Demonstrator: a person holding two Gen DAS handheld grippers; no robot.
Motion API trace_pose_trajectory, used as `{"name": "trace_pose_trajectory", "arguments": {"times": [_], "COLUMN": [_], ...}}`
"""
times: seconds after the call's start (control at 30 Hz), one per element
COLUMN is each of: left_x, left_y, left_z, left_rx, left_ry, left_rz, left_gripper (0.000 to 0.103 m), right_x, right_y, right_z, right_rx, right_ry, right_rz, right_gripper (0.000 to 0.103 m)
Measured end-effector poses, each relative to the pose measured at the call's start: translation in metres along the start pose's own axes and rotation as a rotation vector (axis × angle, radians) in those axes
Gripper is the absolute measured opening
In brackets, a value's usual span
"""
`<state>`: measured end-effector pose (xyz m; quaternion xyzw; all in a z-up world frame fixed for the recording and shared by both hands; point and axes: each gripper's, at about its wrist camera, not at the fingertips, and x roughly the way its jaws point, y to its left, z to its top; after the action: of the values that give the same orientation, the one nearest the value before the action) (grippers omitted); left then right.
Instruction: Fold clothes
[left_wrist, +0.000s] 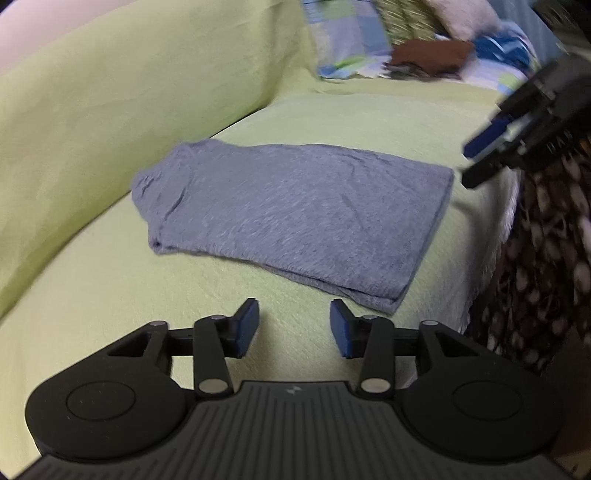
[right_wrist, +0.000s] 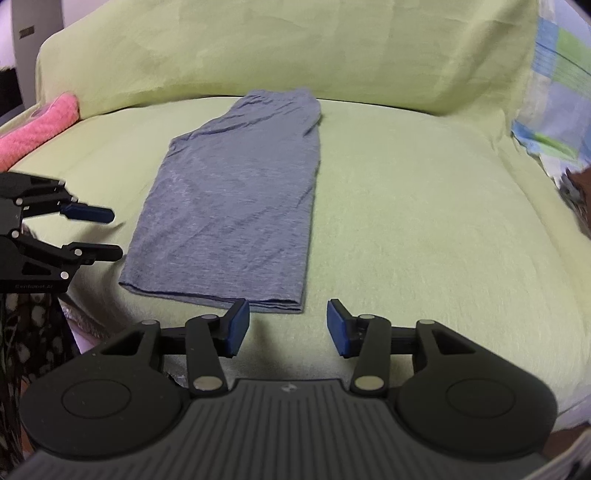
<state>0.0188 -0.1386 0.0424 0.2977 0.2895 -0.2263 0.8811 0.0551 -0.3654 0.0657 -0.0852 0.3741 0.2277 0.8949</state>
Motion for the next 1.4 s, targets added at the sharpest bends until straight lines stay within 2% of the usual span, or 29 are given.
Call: {"name": "trace_pose_trajectory", "arguments": {"times": [0.13,0.23,0.47,0.7,0.87,0.9,0.93,0.97,1.0,1.03,1.13,1.2,1.23,1.33,1.4], "left_x": [-0.007,-0.011,-0.005,-0.001,0.003,0.004,0.005,0.006,0.006,0.007,0.005,0.005,0.005,0.008,0.01], "left_y": [-0.009,-0.023,-0.058,-0.07,-0.076,-0.077,-0.077,-0.077,-0.078,-0.077,-0.064,-0.048,-0.037,-0.011,0.002], "left_z": [-0.003,-0.007,-0.025,-0.036,-0.037,-0.036,-0.035,-0.034,-0.032,-0.03,-0.013,0.001,0.008,0.022,0.029], "left_rx": [0.162,0.323,0.656,0.846,0.907,0.912,0.908,0.904,0.894,0.879,0.706,0.54,0.451,0.305,0.241], "left_ry": [-0.017,-0.04,-0.13,-0.229,-0.268,-0.271,-0.269,-0.267,-0.259,-0.249,-0.21,-0.19,-0.181,-0.169,-0.168], "left_rz": [-0.003,0.021,0.019,0.048,0.045,0.041,0.03,0.02,0.015,0.008,-0.07,-0.13,-0.16,-0.199,-0.212], "left_gripper": [0.055,0.055,0.055,0.057,0.056,0.054,0.047,0.028,0.016,0.011,0.008,0.008,0.008,0.008,0.008], "right_x": [0.0,0.002,0.003,0.005,0.005,0.005,0.005,0.005,0.004,0.004,0.002,0.0,-0.001,-0.002,0.001], "right_y": [0.01,0.012,0.006,-0.001,-0.003,-0.003,-0.003,-0.003,-0.003,-0.002,-0.001,0.002,0.007,0.02,0.036], "right_z": [0.003,0.004,0.005,0.003,0.003,0.002,0.002,0.002,0.002,0.002,0.001,0.001,0.001,0.001,0.0], "right_rx": [-0.144,-0.213,-0.187,-0.147,-0.132,-0.132,-0.133,-0.133,-0.133,-0.133,-0.139,-0.162,-0.194,-0.309,-0.47], "right_ry": [0.012,0.022,0.026,0.016,0.015,0.016,0.016,0.016,0.015,0.013,0.009,0.007,0.004,-0.001,-0.006], "right_rz": [-0.036,-0.055,-0.044,-0.041,-0.04,-0.04,-0.04,-0.039,-0.039,-0.038,-0.031,-0.019,-0.011,0.0,-0.021], "right_gripper": [0.048,0.049,0.052,0.055,0.056,0.056,0.056,0.057,0.057,0.057,0.057,0.057,0.057,0.057,0.057]}}
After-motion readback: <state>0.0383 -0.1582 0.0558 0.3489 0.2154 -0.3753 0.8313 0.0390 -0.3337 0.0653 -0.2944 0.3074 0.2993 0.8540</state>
